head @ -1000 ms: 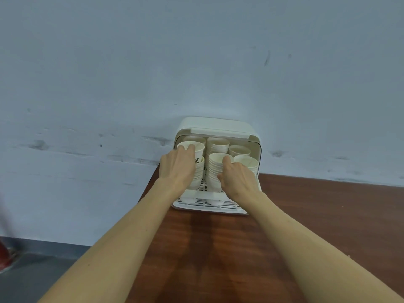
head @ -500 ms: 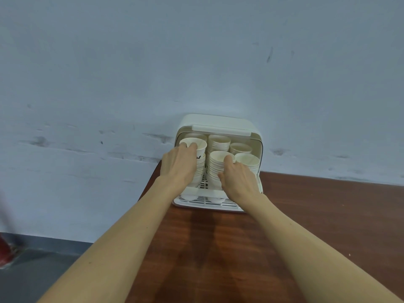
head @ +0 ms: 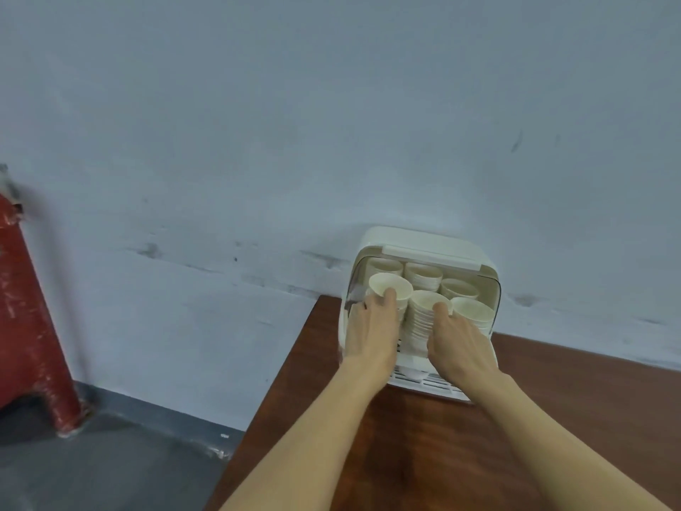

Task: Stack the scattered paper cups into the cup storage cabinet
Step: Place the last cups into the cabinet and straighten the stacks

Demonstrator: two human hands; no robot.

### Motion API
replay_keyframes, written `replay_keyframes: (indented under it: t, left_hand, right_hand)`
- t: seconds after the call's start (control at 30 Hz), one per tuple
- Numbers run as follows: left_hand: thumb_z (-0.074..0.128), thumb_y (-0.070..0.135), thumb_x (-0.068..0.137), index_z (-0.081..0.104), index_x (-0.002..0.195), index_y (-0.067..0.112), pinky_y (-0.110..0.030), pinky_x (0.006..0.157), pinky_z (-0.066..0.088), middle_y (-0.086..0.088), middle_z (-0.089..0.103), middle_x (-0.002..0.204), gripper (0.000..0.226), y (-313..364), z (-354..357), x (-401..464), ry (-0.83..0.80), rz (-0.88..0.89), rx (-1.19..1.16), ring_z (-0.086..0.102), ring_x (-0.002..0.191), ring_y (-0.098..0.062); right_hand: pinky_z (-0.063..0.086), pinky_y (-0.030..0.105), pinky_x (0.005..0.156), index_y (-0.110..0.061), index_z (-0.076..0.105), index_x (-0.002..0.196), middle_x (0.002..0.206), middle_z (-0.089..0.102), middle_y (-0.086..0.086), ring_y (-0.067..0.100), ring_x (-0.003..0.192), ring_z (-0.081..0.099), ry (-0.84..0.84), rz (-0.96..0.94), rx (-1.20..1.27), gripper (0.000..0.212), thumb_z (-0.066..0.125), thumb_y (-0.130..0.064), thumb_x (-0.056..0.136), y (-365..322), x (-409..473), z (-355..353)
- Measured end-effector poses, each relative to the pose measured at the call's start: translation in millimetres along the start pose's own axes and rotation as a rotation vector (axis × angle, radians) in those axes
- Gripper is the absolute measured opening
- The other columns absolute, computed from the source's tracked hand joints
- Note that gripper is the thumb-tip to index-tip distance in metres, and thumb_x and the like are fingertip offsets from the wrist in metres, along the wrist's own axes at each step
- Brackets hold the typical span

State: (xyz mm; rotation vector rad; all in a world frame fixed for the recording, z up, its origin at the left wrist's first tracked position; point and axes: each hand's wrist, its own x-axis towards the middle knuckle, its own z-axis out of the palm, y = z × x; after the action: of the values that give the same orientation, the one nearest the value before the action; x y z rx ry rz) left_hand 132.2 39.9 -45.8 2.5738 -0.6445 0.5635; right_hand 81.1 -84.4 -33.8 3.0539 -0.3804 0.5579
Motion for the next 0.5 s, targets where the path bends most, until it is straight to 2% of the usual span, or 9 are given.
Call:
replay_keyframes:
  t: [0.17, 0.3, 0.5]
  left_hand:
    - [0.052, 0.001, 0.089, 0.034, 0.132, 0.007, -0.041, 0.088, 0.045, -0.021, 0.048, 0.126, 0.047, -1, 0, 9, -0.014, -0.031, -0.013, 0.048, 0.115, -0.035]
    - [0.05, 0.008, 0.091, 0.034, 0.132, 0.008, -0.042, 0.08, 0.046, -0.021, 0.048, 0.126, 0.044, -5, -2, 20, -0.058, -0.053, 0.075, 0.048, 0.114, -0.036]
    - [0.05, 0.018, 0.091, 0.034, 0.132, 0.013, -0.042, 0.077, 0.042, -0.022, 0.049, 0.126, 0.045, -3, -3, 27, -0.199, -0.062, 0.125, 0.048, 0.113, -0.039]
  right_hand:
    - [0.028, 0.033, 0.05, -0.008, 0.036, 0.117, 0.094, 0.061, 0.01, 0.027, 0.072, 0.048, 0.03, 0.001, -0.003, 0.028, 0.04, -0.005, 0.089, 1, 3, 2]
    - [0.034, 0.036, 0.056, -0.006, 0.037, 0.116, 0.097, 0.062, 0.012, 0.032, 0.085, 0.058, 0.03, 0.01, -0.031, 0.026, 0.04, -0.005, 0.09, -2, 5, 6]
    - [0.034, 0.036, 0.06, -0.007, 0.039, 0.118, 0.103, 0.064, 0.013, 0.034, 0.095, 0.06, 0.053, 0.042, -0.078, 0.026, 0.041, -0.006, 0.092, -3, 5, 9]
